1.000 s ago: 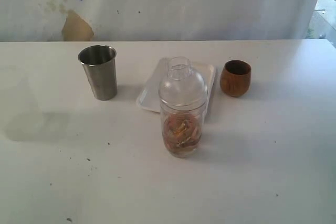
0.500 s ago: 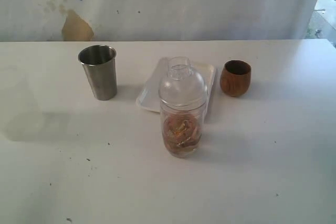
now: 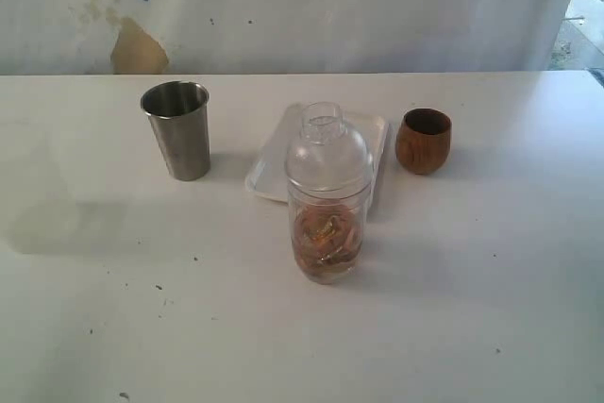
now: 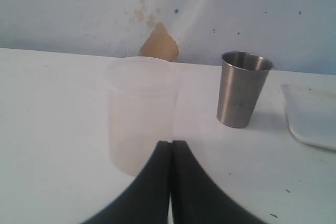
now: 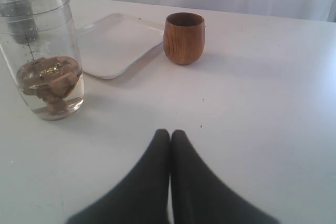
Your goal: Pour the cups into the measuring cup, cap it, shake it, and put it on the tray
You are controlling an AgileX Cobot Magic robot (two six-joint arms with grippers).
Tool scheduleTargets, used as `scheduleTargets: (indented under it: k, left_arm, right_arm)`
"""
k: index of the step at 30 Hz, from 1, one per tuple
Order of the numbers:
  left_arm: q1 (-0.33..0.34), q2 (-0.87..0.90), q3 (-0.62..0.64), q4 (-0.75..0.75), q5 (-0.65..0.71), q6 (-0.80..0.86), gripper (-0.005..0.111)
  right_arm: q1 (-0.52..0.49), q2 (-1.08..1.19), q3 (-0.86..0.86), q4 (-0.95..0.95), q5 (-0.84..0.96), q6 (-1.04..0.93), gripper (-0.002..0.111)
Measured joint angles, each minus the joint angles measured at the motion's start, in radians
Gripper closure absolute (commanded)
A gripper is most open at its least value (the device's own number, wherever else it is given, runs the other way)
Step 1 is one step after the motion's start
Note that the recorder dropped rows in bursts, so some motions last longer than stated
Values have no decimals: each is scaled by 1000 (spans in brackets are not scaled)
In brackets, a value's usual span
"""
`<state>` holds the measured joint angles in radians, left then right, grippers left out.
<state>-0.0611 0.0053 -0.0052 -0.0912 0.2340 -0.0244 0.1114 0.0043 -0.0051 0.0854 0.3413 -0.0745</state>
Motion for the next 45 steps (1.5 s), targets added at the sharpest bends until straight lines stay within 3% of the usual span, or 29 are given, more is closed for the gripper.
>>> scheduleTargets:
  k: [25, 27, 31, 34, 36, 38, 40, 45]
  left_arm:
    - [0, 0, 0, 0, -1, 2, 107]
    - [0, 0, 0, 0, -1, 4, 107]
    - [0, 0, 0, 0, -1, 4, 107]
    - [0, 0, 0, 0, -1, 4, 107]
    - [0, 0, 0, 0, -1, 4, 107]
    - [0, 0, 0, 0, -1, 4, 107]
    - [0, 0, 0, 2, -1, 4, 107]
    - [0, 0, 0, 2, -1, 4, 107]
  right_arm:
    - [0, 0, 0, 0, -3, 0, 108]
    - [0, 0, 4, -4, -70, 0, 108]
    - [0, 0, 4, -4, -397, 14, 108]
    - [0, 0, 4, -4, -681, 167, 108]
    - [0, 0, 4, -2, -748, 253, 107]
    - [0, 0, -2, -2, -771, 288, 101]
    - [0, 14, -36, 0, -768, 302, 87]
    - [0, 141, -189, 0, -699, 303, 37]
